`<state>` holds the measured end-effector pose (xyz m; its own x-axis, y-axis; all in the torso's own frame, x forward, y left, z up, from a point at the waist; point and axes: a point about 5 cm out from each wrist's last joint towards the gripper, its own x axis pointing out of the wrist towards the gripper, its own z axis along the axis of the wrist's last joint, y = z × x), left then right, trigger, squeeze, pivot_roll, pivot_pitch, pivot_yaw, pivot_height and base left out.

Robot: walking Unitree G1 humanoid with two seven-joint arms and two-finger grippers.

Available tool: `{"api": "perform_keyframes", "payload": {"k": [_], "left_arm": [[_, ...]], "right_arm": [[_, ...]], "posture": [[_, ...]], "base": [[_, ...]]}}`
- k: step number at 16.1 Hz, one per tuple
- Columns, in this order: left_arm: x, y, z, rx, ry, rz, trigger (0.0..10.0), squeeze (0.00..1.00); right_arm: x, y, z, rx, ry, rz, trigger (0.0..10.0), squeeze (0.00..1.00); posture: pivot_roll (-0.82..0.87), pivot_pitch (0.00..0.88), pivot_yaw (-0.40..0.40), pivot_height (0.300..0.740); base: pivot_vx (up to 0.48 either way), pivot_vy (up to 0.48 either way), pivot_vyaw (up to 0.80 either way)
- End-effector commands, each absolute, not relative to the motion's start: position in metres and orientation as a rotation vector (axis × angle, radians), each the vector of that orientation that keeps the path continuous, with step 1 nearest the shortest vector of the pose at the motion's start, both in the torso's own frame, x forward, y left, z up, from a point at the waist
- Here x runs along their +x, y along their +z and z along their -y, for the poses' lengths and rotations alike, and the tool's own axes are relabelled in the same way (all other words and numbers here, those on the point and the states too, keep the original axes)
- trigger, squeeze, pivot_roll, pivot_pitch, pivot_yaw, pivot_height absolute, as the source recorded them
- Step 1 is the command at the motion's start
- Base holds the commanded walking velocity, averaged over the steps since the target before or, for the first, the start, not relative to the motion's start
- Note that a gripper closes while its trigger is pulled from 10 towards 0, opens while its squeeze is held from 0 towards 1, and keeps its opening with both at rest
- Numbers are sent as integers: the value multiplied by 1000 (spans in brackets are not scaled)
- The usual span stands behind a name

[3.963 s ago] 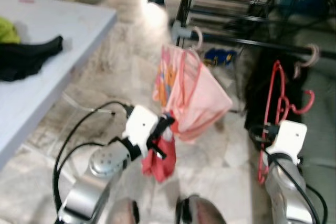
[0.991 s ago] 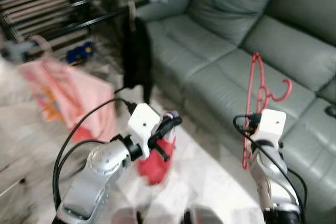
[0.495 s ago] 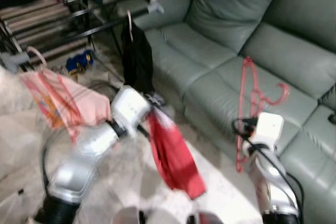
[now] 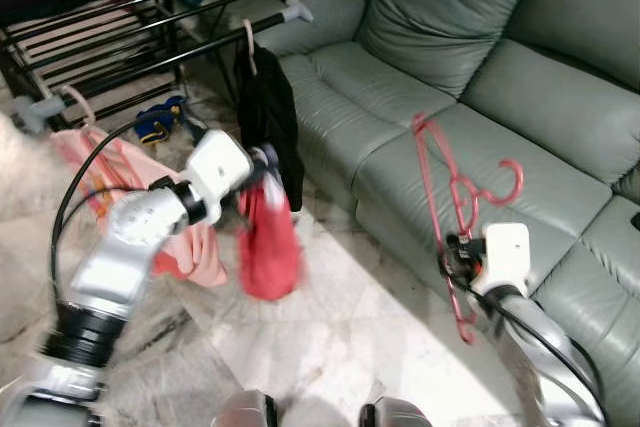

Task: Hang hanger

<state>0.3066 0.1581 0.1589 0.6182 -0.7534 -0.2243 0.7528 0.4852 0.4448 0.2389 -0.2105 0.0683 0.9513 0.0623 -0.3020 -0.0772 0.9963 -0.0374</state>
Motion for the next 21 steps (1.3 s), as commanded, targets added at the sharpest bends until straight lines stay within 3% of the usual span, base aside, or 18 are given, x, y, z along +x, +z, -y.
{"api": "perform_keyframes", "payload": {"k": [1, 3, 4, 5, 7, 9, 13, 18, 21], "left_arm": [[306, 155, -155, 680, -1090, -51, 10000, 0], [313, 152, -162, 861, -1155, -94, 10000, 0], [331, 159, -165, 1045, -1111, -91, 10000, 0], [347, 170, -163, 1105, -1044, -51, 10000, 0], [363, 186, -153, 1095, -937, 76, 10000, 0], [362, 184, -145, 1188, -978, 164, 10000, 0], [362, 178, -148, 1258, -1039, 142, 10000, 0], [367, 167, -173, 1493, -1024, 37, 10000, 0], [369, 169, -170, 1488, -1032, 53, 10000, 0]], "right_arm": [[243, 75, 214, -59, 75, -288, 10000, 0], [246, 76, 216, -66, 76, -289, 10000, 0], [249, 78, 214, -63, 90, -282, 10000, 0], [251, 82, 209, -58, 119, -270, 10000, 0], [245, 95, 185, -31, 323, -239, 10000, 0], [237, 100, 177, -50, 464, -264, 10000, 0], [230, 93, 192, -116, 508, -334, 10000, 0], [216, 90, 208, -231, 681, -469, 10000, 0], [213, 89, 214, -266, 751, -507, 10000, 0]], "posture": [[-4, 72, 19, 740], [-4, 72, 19, 740], [0, 68, 22, 740], [-4, 66, 26, 740], [-16, 64, 30, 740], [-34, 65, 29, 740], [-30, 66, 31, 740], [-32, 60, 32, 740], [-31, 54, 31, 740]], "base": [[0, 0, 0], [0, 0, 0], [0, 0, 0], [0, 0, 0], [0, 0, 0], [0, 0, 0], [0, 0, 0], [0, 0, 0], [0, 0, 0]]}}
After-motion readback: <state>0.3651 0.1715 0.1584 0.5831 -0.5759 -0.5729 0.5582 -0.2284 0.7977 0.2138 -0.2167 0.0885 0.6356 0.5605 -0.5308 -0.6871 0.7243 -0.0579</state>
